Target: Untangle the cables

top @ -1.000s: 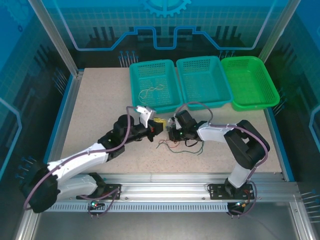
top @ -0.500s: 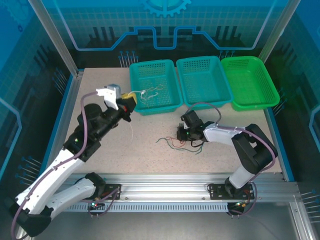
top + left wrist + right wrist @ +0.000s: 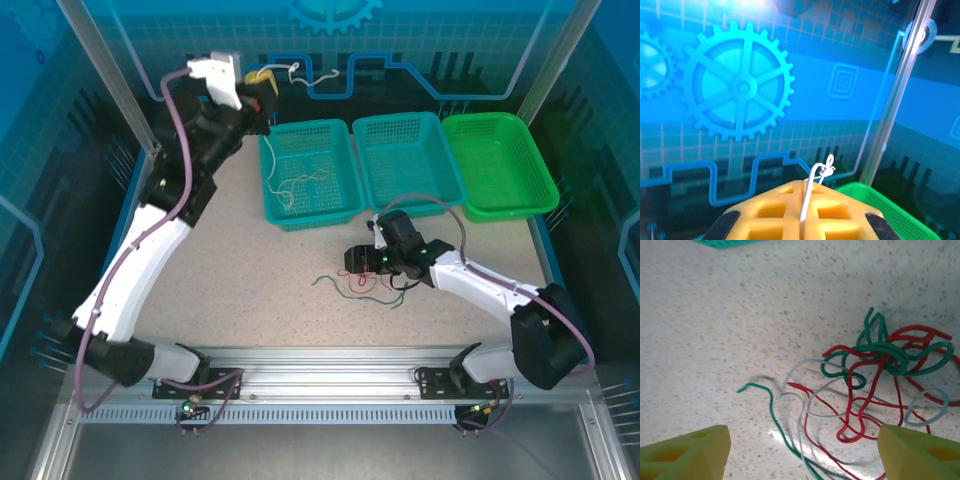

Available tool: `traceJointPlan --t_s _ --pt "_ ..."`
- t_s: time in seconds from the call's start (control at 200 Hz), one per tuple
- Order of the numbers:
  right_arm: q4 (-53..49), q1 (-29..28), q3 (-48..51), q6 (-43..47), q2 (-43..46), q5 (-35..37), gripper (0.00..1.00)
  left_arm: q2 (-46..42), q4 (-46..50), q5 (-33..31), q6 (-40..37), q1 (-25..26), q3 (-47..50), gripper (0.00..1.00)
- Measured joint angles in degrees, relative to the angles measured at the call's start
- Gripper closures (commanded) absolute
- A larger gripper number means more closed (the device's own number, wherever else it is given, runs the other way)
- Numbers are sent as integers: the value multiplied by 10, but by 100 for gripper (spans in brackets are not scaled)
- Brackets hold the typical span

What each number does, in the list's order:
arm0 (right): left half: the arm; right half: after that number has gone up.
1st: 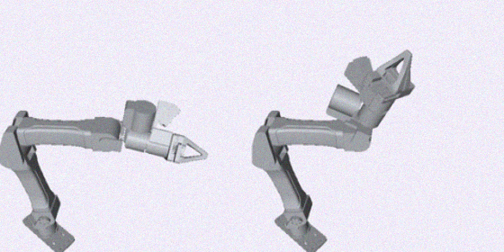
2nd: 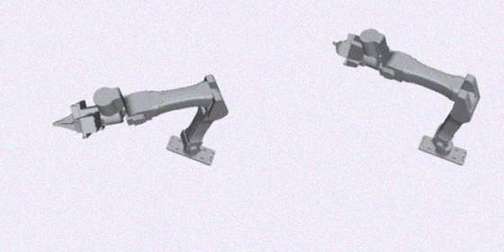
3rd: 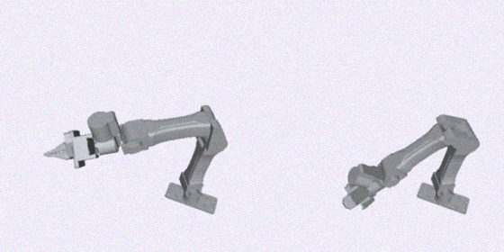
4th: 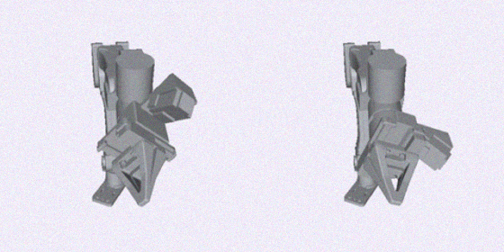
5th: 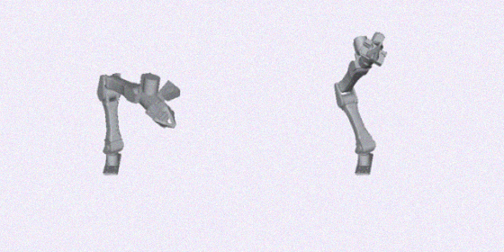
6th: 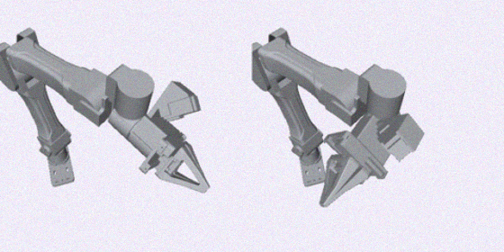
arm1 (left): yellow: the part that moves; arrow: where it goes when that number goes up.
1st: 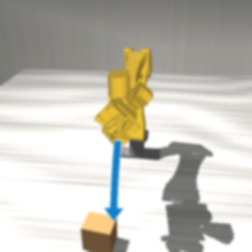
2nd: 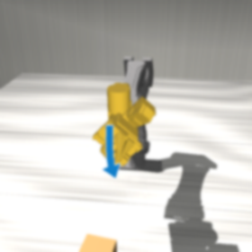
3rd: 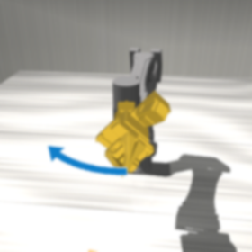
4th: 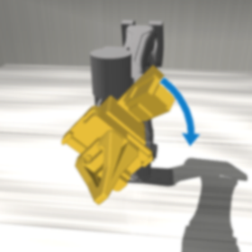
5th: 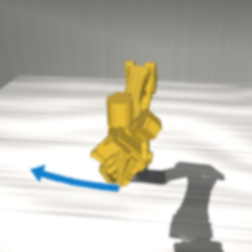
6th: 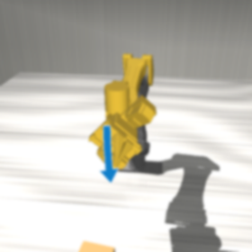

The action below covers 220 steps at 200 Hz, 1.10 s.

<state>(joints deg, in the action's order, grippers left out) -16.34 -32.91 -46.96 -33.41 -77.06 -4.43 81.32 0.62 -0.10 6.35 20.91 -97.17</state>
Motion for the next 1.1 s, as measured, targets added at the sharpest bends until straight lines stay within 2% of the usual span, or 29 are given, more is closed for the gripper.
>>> traceJointPlan --t_s 0.115,0.365,0.63,0.665,0.75,0.805,0.925,1.1 --pt "-22 2 -7 4 34 5 21 70 -20 8 -9 -19 -43 100" --pt "-64 17 -6 9 93 21 21 228 -36 57 2 -47 -41 100" --pt "-82 27 3 11 108 25 21 260 -39 64 24 -46 66 100" --pt "-82 28 3 11 108 25 21 260 -39 63 26 -46 74 90" --pt "-82 29 3 11 107 25 21 260 -40 57 28 -46 90 59" --pt "-82 30 3 11 104 24 21 259 -41 54 25 -46 103 48" --pt "-83 30 3 11 94 23 21 242 -50 49 34 -46 158 38" --pt "-82 31 3 11 84 18 21 152 -43 49 42 -38 207 36"
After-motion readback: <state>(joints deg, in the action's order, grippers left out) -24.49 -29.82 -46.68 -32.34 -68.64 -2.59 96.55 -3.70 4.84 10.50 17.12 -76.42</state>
